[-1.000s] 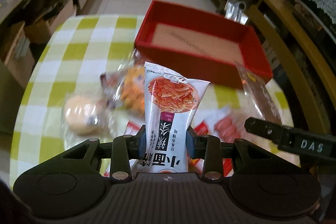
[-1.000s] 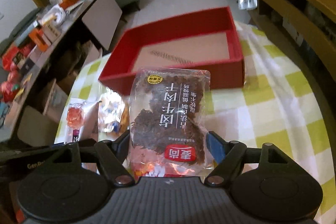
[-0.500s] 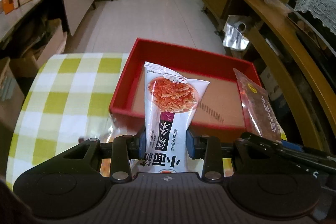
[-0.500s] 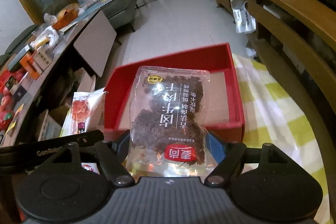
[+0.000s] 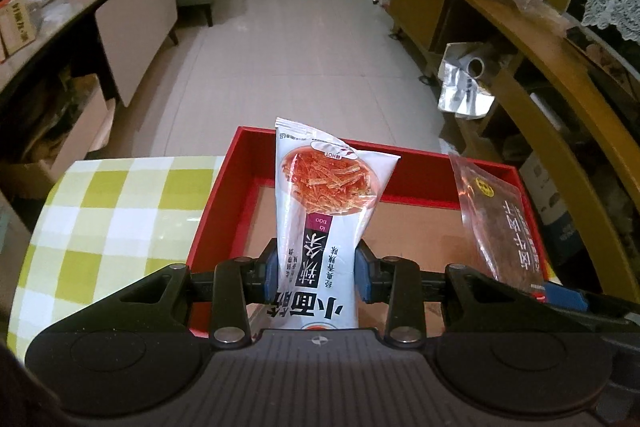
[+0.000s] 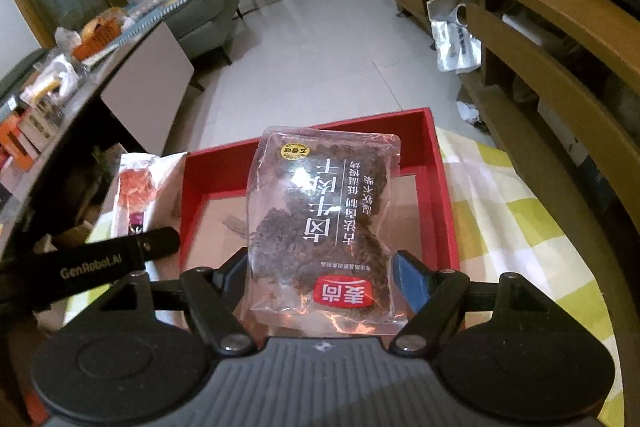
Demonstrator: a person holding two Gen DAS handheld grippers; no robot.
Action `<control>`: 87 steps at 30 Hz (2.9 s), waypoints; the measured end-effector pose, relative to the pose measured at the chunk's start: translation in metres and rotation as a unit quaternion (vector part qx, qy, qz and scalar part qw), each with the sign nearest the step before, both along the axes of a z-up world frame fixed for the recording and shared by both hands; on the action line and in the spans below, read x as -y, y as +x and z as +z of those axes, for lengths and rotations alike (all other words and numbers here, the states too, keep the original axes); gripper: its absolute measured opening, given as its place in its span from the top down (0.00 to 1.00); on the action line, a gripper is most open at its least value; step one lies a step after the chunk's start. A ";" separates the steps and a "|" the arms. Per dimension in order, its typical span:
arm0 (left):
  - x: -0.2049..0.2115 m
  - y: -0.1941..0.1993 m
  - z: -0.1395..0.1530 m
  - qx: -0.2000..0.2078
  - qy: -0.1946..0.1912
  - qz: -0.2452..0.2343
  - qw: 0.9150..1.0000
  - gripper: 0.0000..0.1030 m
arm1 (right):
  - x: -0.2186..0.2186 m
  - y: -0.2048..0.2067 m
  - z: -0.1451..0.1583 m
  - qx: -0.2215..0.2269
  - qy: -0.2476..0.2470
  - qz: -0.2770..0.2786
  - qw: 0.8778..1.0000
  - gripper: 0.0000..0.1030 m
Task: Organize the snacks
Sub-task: 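Carry both bags into the red box and open both tools, then grasp the yellow cookie bag with the left tool, then grasp the red Trolli candy bag with the right tool while the left tool holds the cookie bag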
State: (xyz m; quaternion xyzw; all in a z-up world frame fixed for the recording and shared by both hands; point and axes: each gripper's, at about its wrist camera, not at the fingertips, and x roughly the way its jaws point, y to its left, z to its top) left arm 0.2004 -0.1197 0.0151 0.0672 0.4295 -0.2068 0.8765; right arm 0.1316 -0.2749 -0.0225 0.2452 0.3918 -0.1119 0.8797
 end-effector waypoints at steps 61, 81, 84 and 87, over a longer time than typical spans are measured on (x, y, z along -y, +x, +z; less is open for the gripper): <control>-0.048 -0.048 -0.069 -0.042 0.167 -0.034 0.985 0.04 | -0.054 -0.069 0.000 -0.069 -0.069 0.067 0.993 0.06; -0.078 -0.066 -0.039 -0.080 0.101 0.002 0.992 0.24 | -0.050 -0.103 -0.002 -0.094 -0.037 0.055 0.993 0.09; -0.086 -0.070 -0.030 -0.081 0.085 0.006 0.993 0.24 | -0.068 -0.107 0.003 -0.085 -0.041 0.090 0.991 0.09; -0.095 -0.073 -0.024 -0.084 0.078 0.012 0.993 0.24 | -0.093 -0.104 0.001 -0.088 -0.053 0.134 0.986 0.10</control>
